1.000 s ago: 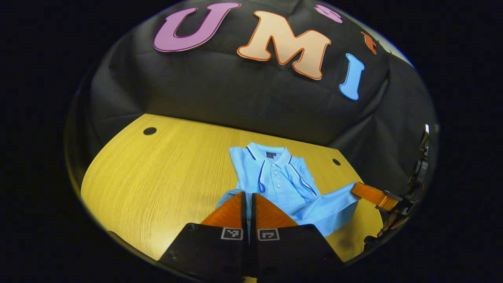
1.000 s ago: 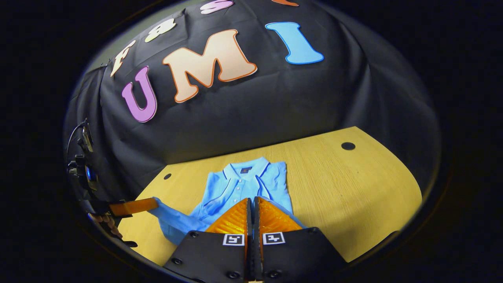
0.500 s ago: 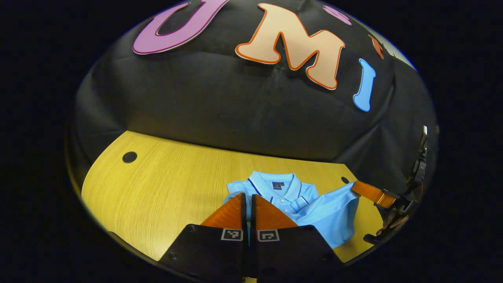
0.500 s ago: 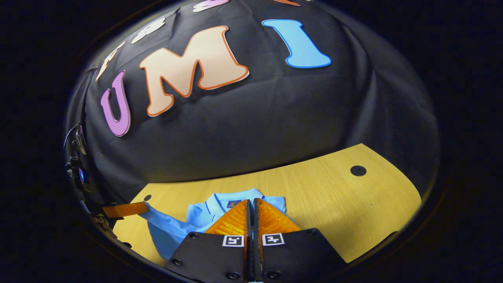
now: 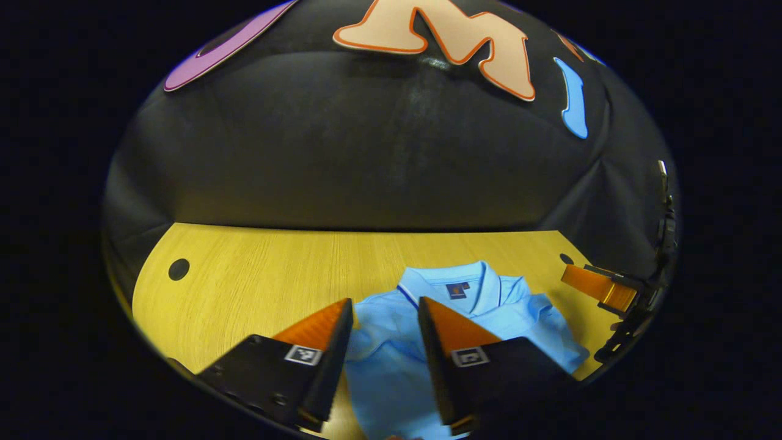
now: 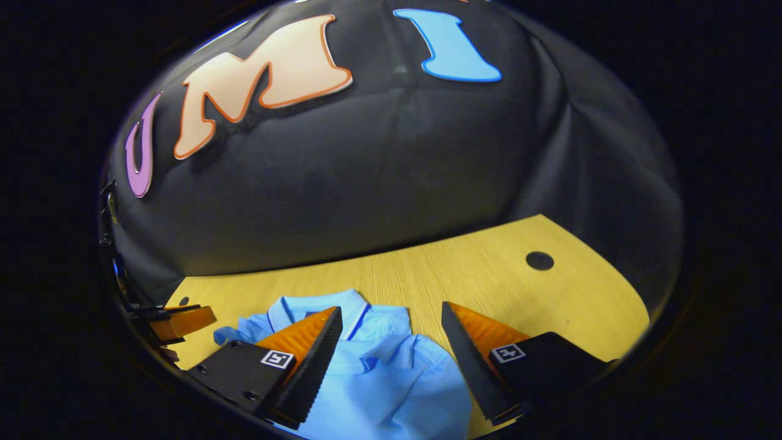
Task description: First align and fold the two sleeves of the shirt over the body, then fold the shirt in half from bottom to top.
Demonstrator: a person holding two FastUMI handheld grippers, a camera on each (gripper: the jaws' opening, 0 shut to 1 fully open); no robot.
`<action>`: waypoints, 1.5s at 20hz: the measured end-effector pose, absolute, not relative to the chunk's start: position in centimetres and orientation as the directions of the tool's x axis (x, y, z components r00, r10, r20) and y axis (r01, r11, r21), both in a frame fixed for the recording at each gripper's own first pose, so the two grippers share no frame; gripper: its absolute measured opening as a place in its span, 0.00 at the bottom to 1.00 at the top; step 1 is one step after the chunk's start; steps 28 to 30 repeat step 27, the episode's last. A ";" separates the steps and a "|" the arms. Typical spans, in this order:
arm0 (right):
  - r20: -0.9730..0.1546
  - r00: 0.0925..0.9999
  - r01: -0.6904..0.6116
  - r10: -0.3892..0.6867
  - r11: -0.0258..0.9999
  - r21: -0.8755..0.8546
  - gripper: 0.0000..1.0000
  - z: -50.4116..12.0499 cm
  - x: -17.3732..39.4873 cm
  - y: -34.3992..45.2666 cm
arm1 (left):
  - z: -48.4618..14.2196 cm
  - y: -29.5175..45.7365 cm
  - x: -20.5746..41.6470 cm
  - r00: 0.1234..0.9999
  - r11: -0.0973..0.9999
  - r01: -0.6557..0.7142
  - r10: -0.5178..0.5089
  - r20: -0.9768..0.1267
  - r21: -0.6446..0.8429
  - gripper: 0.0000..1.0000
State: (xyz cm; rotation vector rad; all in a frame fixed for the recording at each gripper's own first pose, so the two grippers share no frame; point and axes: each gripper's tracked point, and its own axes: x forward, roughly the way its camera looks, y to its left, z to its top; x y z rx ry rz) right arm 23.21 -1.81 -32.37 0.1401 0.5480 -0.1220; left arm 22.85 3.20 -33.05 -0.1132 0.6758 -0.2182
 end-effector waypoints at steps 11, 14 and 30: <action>-0.244 0.969 0.034 -0.024 0.999 0.035 0.98 -14.5 9.9 -2.4 | -15.7 1.8 11.4 0.931 0.992 0.101 -0.121 -0.345 -0.077 0.96; -0.213 0.977 0.010 -0.003 0.999 0.033 0.98 -12.3 6.2 -2.0 | -13.1 1.4 7.8 0.944 0.994 0.105 -0.111 -0.310 -0.036 0.95; -0.172 0.980 -0.088 0.101 0.993 0.080 0.97 -9.7 -0.2 2.7 | -8.5 1.5 1.3 0.964 0.995 0.103 -0.097 -0.246 0.012 0.95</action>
